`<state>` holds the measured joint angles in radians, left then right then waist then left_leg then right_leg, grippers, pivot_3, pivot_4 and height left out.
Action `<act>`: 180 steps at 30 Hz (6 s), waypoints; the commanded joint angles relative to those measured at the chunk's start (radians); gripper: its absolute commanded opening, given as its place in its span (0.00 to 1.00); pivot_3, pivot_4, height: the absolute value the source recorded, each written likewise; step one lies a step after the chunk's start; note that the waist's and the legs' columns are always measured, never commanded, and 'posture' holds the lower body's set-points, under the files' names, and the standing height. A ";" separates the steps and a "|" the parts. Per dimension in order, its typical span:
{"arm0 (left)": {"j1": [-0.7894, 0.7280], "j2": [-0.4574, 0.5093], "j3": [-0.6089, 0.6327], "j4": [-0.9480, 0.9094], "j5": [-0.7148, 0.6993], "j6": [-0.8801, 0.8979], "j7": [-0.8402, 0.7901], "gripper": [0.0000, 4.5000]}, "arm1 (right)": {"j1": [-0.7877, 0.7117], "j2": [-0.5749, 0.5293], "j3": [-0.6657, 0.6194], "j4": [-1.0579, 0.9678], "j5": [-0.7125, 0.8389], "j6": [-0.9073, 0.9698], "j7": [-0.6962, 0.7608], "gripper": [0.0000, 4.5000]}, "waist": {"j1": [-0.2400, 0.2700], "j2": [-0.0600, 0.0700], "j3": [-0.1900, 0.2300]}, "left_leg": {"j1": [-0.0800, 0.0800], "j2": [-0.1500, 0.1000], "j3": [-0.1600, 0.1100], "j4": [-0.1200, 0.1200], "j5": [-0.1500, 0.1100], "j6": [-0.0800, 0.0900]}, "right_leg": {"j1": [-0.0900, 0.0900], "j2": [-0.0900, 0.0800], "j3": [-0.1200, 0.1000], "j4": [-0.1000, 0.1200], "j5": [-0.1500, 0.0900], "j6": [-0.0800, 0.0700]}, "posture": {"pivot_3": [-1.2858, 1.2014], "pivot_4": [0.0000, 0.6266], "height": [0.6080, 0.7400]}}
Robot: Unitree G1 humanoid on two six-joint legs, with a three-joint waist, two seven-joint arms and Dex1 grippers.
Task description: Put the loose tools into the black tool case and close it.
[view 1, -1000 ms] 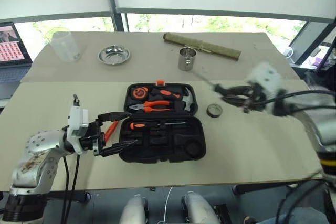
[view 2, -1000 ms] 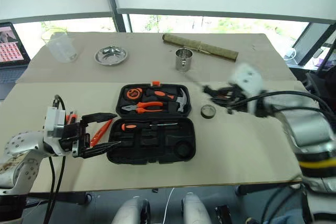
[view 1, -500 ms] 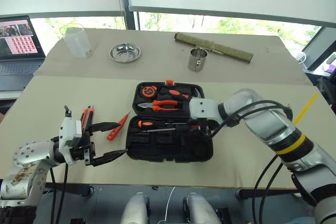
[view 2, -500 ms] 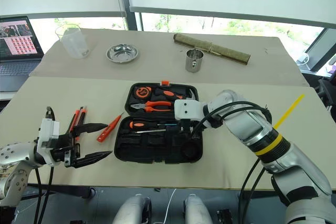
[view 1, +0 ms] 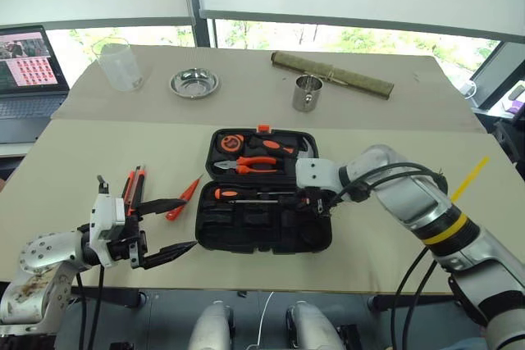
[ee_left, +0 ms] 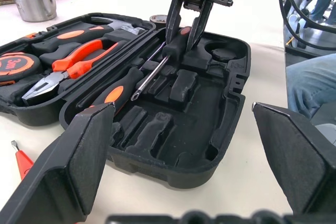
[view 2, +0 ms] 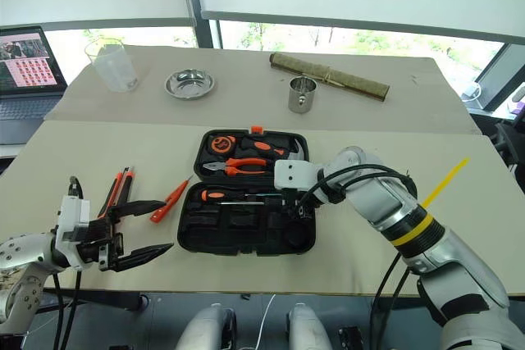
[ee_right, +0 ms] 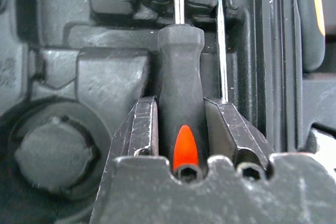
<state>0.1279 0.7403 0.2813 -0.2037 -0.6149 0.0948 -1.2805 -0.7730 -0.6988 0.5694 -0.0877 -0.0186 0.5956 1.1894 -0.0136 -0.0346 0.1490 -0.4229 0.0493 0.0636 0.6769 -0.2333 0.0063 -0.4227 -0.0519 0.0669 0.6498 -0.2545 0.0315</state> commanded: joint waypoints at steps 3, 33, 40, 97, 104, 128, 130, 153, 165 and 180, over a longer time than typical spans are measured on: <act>0.015 -0.010 0.033 0.014 0.007 -0.047 0.006 1.00 | -0.024 0.003 -0.098 -0.039 0.102 -0.075 0.104 0.77 | -0.005 0.000 0.000 | 0.000 0.000 0.000 0.000 0.000 0.000 | 0.000 0.000 0.000 0.000 0.000 0.000 | 0.52 0.24 1.00; 0.020 0.004 0.038 -0.013 0.024 -0.024 0.034 1.00 | 0.093 0.192 -0.080 0.279 0.005 -0.316 0.036 0.00 | -0.004 -0.002 -0.001 | 0.009 0.001 0.001 0.000 0.001 -0.001 | 0.005 0.001 0.001 0.006 -0.001 -0.002 | 0.52 0.24 1.00; 0.081 -0.004 0.093 -0.043 0.002 -0.016 0.085 1.00 | 0.105 0.254 -0.243 0.189 0.174 -0.319 0.035 0.00 | -0.007 -0.003 -0.002 | 0.019 0.003 0.001 -0.001 0.001 -0.002 | 0.012 0.004 0.001 0.009 -0.003 -0.005 | 0.52 0.24 1.00; -0.468 0.108 -0.312 -0.023 0.041 1.036 0.816 0.20 | 0.559 0.085 -0.732 -0.338 0.639 -0.508 -0.176 1.00 | 0.004 -0.006 0.002 | 0.018 -0.004 -0.002 -0.007 0.001 -0.004 | 0.014 -0.002 0.002 0.007 -0.007 -0.002 | 0.52 0.24 1.00; -0.442 0.251 -0.196 0.065 0.073 0.796 0.548 0.10 | 0.584 0.018 -0.739 -0.389 0.688 -0.446 -0.158 1.00 | -0.006 -0.007 0.002 | 0.017 -0.003 -0.003 -0.008 0.001 -0.004 | 0.011 -0.002 0.002 0.007 -0.007 -0.002 | 0.52 0.24 1.00; -0.835 0.139 -0.751 0.018 0.453 0.537 -0.013 0.10 | 0.897 -0.090 -0.821 -0.284 0.654 -0.534 0.106 1.00 | 0.012 -0.008 0.003 | 0.011 -0.006 -0.004 -0.005 0.000 -0.002 | 0.016 -0.001 0.001 -0.003 -0.006 0.004 | 0.52 0.24 1.00; -0.842 0.135 -0.778 0.017 0.492 0.534 -0.019 0.10 | 0.914 -0.083 -0.823 -0.282 0.649 -0.548 0.110 1.00 | 0.013 -0.008 0.003 | 0.010 -0.006 -0.004 -0.003 0.000 -0.001 | 0.015 -0.001 0.001 -0.003 -0.006 0.004 | 0.52 0.24 1.00; -0.878 0.055 -0.868 0.079 0.634 0.527 -0.072 0.10 | 0.901 -0.068 -0.783 -0.327 0.650 -0.509 0.043 1.00 | 0.022 -0.007 0.002 | 0.013 -0.006 -0.004 0.000 -0.001 0.000 | 0.019 -0.002 0.001 -0.002 -0.006 0.005 | 0.52 0.24 1.00; -0.825 -0.056 -0.621 0.047 0.413 0.505 -0.045 0.62 | 0.888 -0.050 -0.775 -0.359 0.659 -0.472 0.008 1.00 | 0.024 -0.007 0.002 | 0.011 -0.006 -0.006 0.002 -0.001 0.000 | 0.018 -0.002 0.000 -0.001 -0.006 0.005 | 0.52 0.24 1.00; -0.682 -0.098 -0.525 0.193 0.420 0.322 0.082 0.01 | 0.882 -0.023 -0.777 -0.359 0.658 -0.460 -0.030 1.00 | 0.022 -0.006 0.002 | 0.011 -0.006 -0.005 0.002 -0.001 0.000 | 0.019 -0.002 0.000 -0.001 -0.006 0.005 | 0.52 0.24 1.00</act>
<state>-0.5578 0.6462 -0.2420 0.0010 -0.2095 0.4652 -1.2181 0.1175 -0.7216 -0.1965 -0.4159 0.6136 0.1336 1.1708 0.0089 -0.0410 0.1513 -0.4118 0.0434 0.0583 0.6788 -0.2343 0.0061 -0.4042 -0.0538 0.0671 0.6486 -0.2600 0.0362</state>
